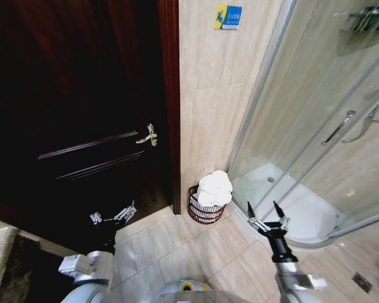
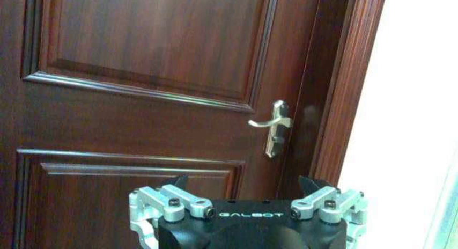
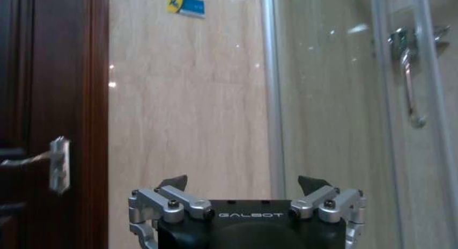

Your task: Discard the used towel into the hamper.

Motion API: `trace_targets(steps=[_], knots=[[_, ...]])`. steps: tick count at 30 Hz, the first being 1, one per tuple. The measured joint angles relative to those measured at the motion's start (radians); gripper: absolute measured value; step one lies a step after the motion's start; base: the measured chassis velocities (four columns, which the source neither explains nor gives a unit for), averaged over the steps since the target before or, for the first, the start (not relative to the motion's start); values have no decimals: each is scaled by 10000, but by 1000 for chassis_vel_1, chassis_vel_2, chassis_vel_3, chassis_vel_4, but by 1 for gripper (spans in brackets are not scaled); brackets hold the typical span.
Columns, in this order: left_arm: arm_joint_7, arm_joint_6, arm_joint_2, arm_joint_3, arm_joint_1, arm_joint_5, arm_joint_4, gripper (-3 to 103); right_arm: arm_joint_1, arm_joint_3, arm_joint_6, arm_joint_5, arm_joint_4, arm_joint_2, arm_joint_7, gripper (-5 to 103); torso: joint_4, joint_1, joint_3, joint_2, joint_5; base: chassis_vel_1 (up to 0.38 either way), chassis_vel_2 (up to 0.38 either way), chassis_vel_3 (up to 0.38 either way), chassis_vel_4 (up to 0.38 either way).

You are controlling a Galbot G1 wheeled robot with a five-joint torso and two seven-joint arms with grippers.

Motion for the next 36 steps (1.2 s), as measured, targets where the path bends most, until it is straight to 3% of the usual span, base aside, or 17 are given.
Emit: trace_targets(steps=[7,36], knots=[[0,0,0,0,0,0,0,100,-322,535,-616,463,845,-190,244,100,0,0,0,0,1,0,0,0,0],[0,0,0,0,0,0,0,100,-308,536,-609,482,823,-204,249,100,-1,0,0,0,0,0,0,0,0]])
